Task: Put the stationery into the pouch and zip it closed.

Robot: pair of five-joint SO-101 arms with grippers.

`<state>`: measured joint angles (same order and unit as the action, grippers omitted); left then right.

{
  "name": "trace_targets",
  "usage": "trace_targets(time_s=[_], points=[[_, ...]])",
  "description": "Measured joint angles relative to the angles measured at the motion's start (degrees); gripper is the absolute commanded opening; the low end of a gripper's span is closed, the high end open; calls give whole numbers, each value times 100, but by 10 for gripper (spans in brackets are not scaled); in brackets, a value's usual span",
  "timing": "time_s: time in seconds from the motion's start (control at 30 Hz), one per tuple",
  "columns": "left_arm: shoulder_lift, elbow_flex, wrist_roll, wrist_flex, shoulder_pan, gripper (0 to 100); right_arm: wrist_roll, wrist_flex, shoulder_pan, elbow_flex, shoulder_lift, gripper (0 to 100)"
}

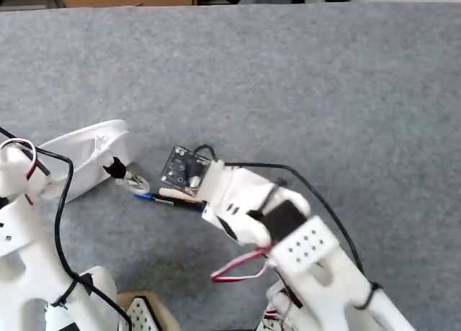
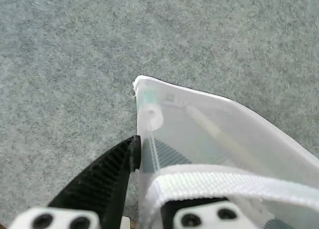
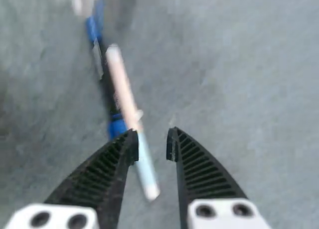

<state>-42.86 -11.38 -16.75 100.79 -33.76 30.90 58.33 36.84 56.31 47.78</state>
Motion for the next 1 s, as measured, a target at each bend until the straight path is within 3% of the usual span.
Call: trace_targets(time_s=[0.2,0.4,0.63,1.0], points=[[-18,0,9,0,633,28,0,695,9,-668,-1178,110],[-35,-9,18,0,1266,29,0,835,9,-941,-1363,110],[-35,-9,18,0,1310,29,0,1459,0,-941,-1380,110],[-35,-9,18,0,1310,29,185,1688,-905,-651,-1389,110]])
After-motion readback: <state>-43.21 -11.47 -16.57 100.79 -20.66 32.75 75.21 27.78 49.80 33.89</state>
